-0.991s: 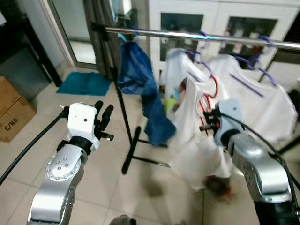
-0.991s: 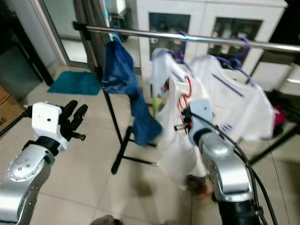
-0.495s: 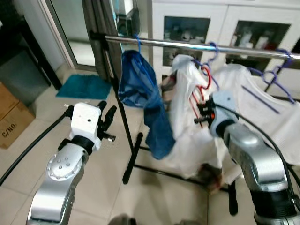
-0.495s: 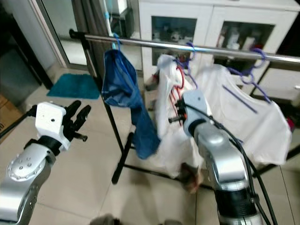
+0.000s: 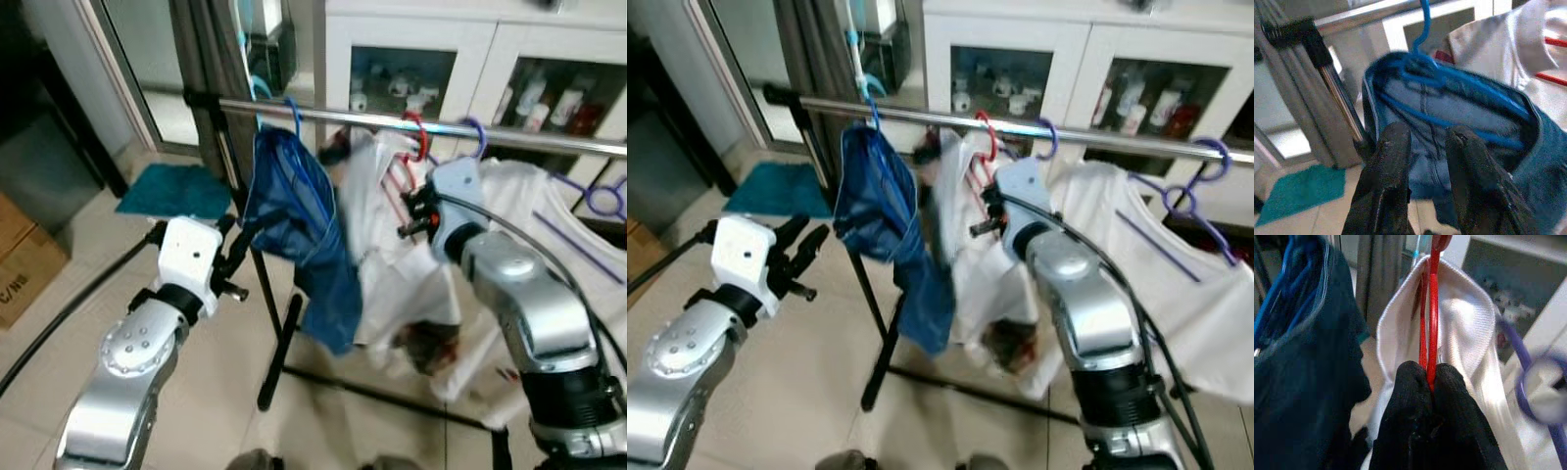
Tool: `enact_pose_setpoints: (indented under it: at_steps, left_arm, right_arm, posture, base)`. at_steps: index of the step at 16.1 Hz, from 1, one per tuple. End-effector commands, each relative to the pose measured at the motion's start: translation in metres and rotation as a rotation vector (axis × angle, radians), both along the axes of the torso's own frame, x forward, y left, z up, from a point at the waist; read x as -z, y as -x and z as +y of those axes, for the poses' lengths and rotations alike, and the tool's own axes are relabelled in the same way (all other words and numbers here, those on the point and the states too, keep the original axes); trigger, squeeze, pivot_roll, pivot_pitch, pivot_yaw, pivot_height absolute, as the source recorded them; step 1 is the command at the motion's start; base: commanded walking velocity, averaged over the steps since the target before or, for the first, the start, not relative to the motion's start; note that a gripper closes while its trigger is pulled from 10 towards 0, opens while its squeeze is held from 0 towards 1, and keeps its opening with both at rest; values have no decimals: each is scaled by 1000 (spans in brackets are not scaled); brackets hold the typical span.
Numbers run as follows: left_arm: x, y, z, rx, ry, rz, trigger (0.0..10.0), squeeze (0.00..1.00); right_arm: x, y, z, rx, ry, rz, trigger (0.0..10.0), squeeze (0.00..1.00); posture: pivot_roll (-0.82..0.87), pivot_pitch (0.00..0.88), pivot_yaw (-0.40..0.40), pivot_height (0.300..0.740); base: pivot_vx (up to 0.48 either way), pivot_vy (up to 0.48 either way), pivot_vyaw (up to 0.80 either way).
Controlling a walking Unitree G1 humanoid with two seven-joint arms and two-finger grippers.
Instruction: Hang hanger
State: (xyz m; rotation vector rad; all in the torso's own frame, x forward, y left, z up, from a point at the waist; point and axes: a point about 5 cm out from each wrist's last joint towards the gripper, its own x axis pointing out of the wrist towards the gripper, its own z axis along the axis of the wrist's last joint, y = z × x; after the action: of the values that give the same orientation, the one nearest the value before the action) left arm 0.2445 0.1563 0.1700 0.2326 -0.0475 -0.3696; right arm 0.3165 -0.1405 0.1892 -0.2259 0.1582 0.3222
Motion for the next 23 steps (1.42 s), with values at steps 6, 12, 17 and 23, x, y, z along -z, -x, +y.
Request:
enact_pose_setpoints:
  at_steps: [6, 12, 17, 23]
  left_arm:
    - [-2, 2, -5, 103, -34, -4, 10000, 0]
    - [-8, 19, -22, 360, 27, 0, 10000, 0]
    - [-7, 22, -25, 417, 33, 24, 10000, 0]
    - [-2, 13, -16, 234, 143, 64, 10000, 1000]
  right_arm:
    - [-9, -15, 10, -4, -54, -8, 10000, 0]
    - [1, -50, 8, 94, -84, 120, 10000, 0]
    - [16, -71, -2, 173, -90, 217, 10000, 0]
    - [-5, -40, -17, 17, -205, 35, 10000, 1000]
  posture:
    - [-92, 59, 39, 740]
    - [-87, 44, 21, 740]
    - [-83, 49, 21, 740]
    - [-107, 70, 25, 740]
  base:
    - [0, 0, 0]
    - [0, 0, 0]
    - [0, 0, 0]
    - [0, 0, 0]
